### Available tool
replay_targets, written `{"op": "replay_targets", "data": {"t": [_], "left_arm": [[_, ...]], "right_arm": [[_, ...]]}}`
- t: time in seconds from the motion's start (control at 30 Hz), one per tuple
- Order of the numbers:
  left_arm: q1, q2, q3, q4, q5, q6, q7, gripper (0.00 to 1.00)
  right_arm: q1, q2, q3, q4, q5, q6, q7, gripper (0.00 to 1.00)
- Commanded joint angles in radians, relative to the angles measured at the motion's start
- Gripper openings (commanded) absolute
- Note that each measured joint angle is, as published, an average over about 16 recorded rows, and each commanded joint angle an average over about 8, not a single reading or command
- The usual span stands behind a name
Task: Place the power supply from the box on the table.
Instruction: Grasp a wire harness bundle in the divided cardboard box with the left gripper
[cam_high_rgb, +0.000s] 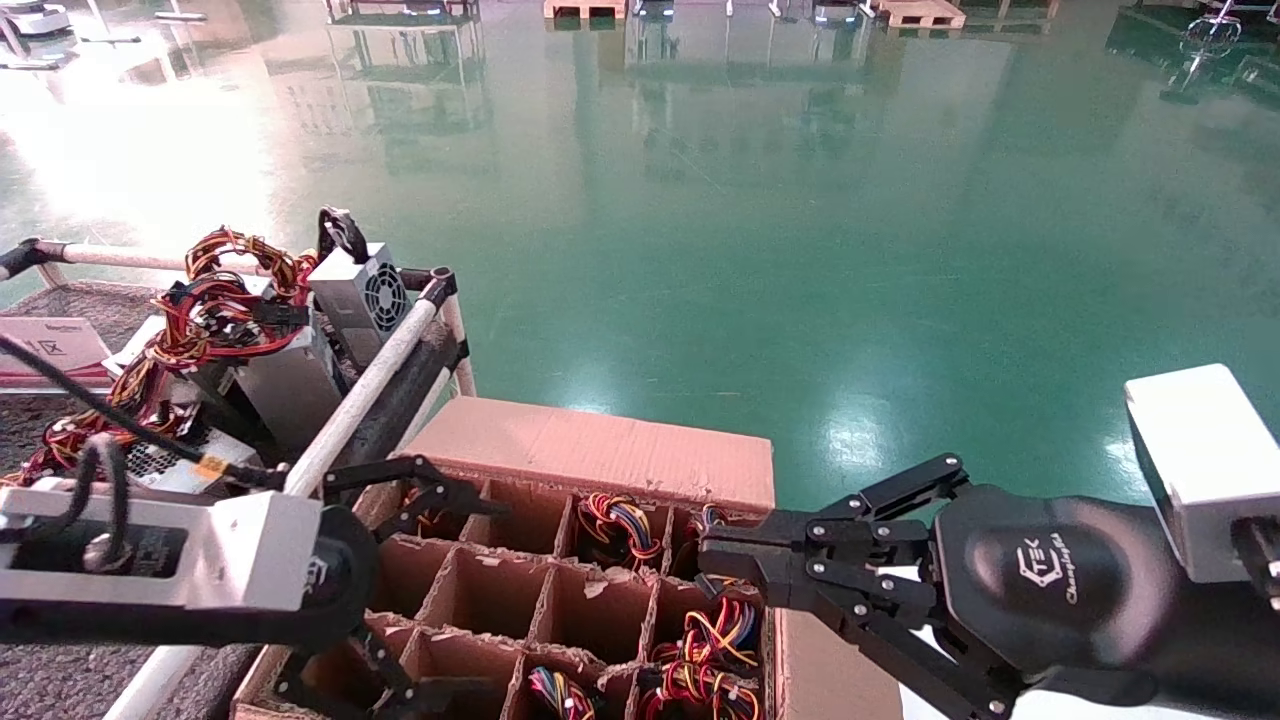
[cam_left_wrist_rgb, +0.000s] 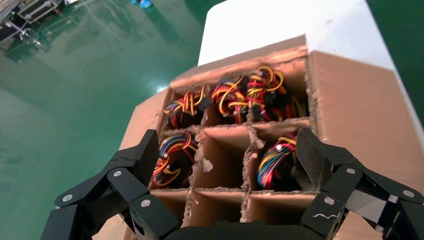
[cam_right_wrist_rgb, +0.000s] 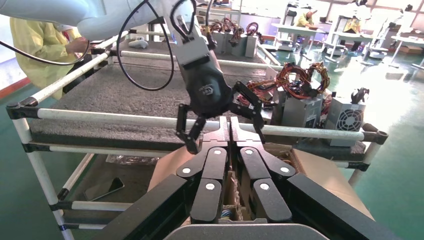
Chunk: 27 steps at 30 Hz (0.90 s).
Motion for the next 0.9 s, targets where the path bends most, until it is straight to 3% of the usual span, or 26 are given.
{"op": "replay_targets", "data": {"t": [0.03,0.9], "left_arm": [[-0.004,0.008,0.01,0.012,0.007,-0.009,0.01,1.0],[-0.031,0.08,0.127,0.117,0.057,-0.015,0.077,1.0]], "right_arm": [[0.0,0.0,0.0,0.0,0.0,0.0,0.0,0.0],[0.0,0.0,0.0,0.0,0.0,0.0,0.0,0.0]]}}
